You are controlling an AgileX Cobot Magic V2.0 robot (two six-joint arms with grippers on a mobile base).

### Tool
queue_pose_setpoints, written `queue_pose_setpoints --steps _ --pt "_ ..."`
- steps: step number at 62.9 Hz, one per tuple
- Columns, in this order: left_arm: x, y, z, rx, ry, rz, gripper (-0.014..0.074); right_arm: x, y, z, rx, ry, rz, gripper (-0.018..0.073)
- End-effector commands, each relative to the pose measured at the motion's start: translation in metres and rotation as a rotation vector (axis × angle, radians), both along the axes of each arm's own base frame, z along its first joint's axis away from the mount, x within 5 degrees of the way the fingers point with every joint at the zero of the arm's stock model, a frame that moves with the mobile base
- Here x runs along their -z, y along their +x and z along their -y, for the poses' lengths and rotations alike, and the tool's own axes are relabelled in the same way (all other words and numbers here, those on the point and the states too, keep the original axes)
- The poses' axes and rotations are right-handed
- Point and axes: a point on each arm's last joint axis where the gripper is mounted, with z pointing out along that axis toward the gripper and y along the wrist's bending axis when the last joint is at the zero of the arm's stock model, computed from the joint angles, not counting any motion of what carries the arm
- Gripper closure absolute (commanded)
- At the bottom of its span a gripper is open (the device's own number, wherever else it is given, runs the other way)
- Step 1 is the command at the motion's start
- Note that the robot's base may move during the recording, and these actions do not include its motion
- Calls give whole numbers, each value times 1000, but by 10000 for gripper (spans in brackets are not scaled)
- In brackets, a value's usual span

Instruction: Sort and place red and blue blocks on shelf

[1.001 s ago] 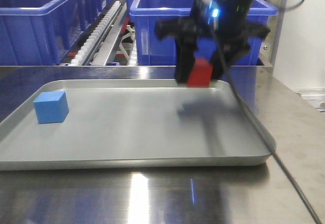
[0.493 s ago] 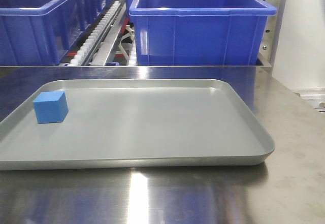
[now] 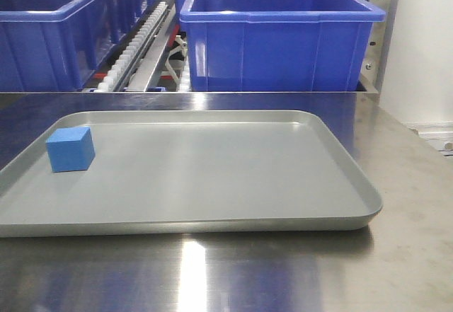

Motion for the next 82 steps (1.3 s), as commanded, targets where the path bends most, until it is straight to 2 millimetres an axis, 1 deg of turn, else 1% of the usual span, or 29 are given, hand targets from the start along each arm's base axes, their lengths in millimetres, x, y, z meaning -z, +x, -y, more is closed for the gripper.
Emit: queue_pose_setpoints --steps 1,8,14,82 --pt "4 0 1 9 -10 58 464 -5 -13 5 22 0 120 503" --pt "4 0 1 9 -10 58 464 11 -23 7 33 -2 111 503" --pt "4 0 1 9 -10 58 464 17 -25 7 33 -3 103 503" --pt "4 0 1 9 -10 58 464 17 -25 7 33 -2 106 503"
